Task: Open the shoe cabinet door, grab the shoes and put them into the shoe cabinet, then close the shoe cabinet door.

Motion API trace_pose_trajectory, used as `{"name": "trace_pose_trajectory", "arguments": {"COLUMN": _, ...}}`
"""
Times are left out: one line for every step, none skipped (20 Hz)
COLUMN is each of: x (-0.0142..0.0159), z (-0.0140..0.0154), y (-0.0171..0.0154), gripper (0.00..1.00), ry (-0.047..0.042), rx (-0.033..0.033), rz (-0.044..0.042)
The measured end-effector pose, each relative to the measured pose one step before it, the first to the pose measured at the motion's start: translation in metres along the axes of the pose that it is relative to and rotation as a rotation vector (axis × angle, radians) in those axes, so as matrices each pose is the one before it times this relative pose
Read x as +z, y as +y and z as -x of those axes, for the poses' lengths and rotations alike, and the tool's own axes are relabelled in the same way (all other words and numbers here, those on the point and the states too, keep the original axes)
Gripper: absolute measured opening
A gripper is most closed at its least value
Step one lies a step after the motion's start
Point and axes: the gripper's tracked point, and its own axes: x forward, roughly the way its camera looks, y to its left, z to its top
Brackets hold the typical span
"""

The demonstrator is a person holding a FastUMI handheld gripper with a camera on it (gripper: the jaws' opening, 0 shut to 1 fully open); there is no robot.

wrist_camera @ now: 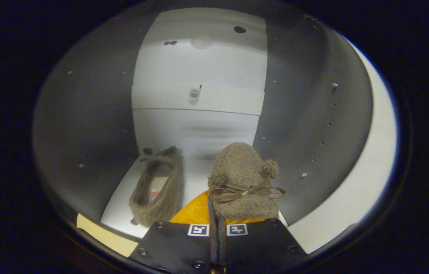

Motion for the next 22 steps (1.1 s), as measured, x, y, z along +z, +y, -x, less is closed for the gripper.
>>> {"name": "trace_pose_trajectory", "arguments": {"x": 0.00213, "z": -0.01642, "y": -0.00059, "gripper": 0.03, "ry": 0.01306, "rx": -0.00516, "rz": 0.00814}}
{"name": "trace_pose_trajectory", "arguments": {"x": 0.00073, "z": -0.01455, "y": -0.00048, "gripper": 0.03, "ry": 0.01108, "rx": -0.00093, "rz": 0.00777}}
{"name": "trace_pose_trajectory", "arguments": {"x": 0.00046, "z": -0.01213, "y": 0.00183, "gripper": 0.03, "ry": 0.00839, "rx": 0.00659, "rz": 0.00793}}
{"name": "trace_pose_trajectory", "arguments": {"x": -0.00023, "z": -0.01076, "y": 0.00029, "gripper": 0.02, "ry": 0.01156, "rx": 0.00400, "rz": 0.00857}}
{"name": "trace_pose_trajectory", "arguments": {"x": -0.00169, "z": -0.00841, "y": 0.00151, "gripper": 0.02, "ry": 0.01636, "rx": 0.00200, "rz": 0.01198}}
{"name": "trace_pose_trajectory", "arguments": {"x": -0.00209, "z": -0.01099, "y": 0.00145, "gripper": 0.03, "ry": 0.01386, "rx": 0.00501, "rz": 0.01081}}
{"name": "trace_pose_trajectory", "arguments": {"x": -0.00320, "z": -0.00849, "y": 0.00149, "gripper": 0.03, "ry": 0.01739, "rx": 0.00654, "rz": 0.00887}}
{"name": "trace_pose_trajectory", "arguments": {"x": -0.00350, "z": -0.00698, "y": 0.00164, "gripper": 0.02, "ry": 0.01688, "rx": 0.00774, "rz": 0.00449}}
{"name": "trace_pose_trajectory", "arguments": {"x": -0.00220, "z": -0.00437, "y": 0.00191, "gripper": 0.03, "ry": 0.01047, "rx": 0.00698, "rz": 0.00064}}
{"name": "trace_pose_trajectory", "arguments": {"x": 0.00190, "z": -0.00121, "y": 0.00081, "gripper": 0.03, "ry": -0.00697, "rx": 0.00318, "rz": 0.00034}}
{"name": "trace_pose_trajectory", "arguments": {"x": 0.00135, "z": -0.00124, "y": 0.00017, "gripper": 0.03, "ry": -0.00541, "rx": 0.00409, "rz": 0.00219}}
{"name": "trace_pose_trajectory", "arguments": {"x": -0.00048, "z": -0.00072, "y": 0.00144, "gripper": 0.02, "ry": 0.00538, "rx": 0.00776, "rz": -0.00004}}
{"name": "trace_pose_trajectory", "arguments": {"x": 0.00074, "z": -0.00159, "y": 0.00061, "gripper": 0.02, "ry": 0.00062, "rx": 0.00544, "rz": -0.00376}}
{"name": "trace_pose_trajectory", "arguments": {"x": -0.00073, "z": -0.00230, "y": 0.00182, "gripper": 0.03, "ry": 0.00579, "rx": 0.00780, "rz": -0.00803}}
{"name": "trace_pose_trajectory", "arguments": {"x": -0.00109, "z": -0.00026, "y": -0.00072, "gripper": 0.03, "ry": 0.00951, "rx": 0.00470, "rz": -0.00811}}
{"name": "trace_pose_trajectory", "arguments": {"x": -0.00153, "z": -0.00004, "y": -0.00028, "gripper": 0.03, "ry": 0.00510, "rx": -0.00011, "rz": -0.00862}}
{"name": "trace_pose_trajectory", "arguments": {"x": -0.00050, "z": 0.00088, "y": -0.00123, "gripper": 0.04, "ry": 0.00172, "rx": -0.01147, "rz": -0.00348}}
{"name": "trace_pose_trajectory", "arguments": {"x": -0.00657, "z": 0.00263, "y": -0.00179, "gripper": 0.04, "ry": 0.02061, "rx": -0.01105, "rz": 0.01168}}
{"name": "trace_pose_trajectory", "arguments": {"x": -0.00034, "z": 0.00238, "y": -0.00122, "gripper": 0.14, "ry": -0.00364, "rx": -0.00954, "rz": 0.01018}}
{"name": "trace_pose_trajectory", "arguments": {"x": 0.00072, "z": 0.00030, "y": 0.00138, "gripper": 0.15, "ry": -0.00598, "rx": -0.00743, "rz": 0.00061}}
{"name": "trace_pose_trajectory", "arguments": {"x": -0.00151, "z": 0.00246, "y": -0.00055, "gripper": 0.15, "ry": 0.00989, "rx": -0.00442, "rz": -0.00190}}
{"name": "trace_pose_trajectory", "arguments": {"x": -0.00010, "z": 0.00176, "y": -0.00181, "gripper": 0.24, "ry": -0.00137, "rx": -0.00904, "rz": -0.00001}}
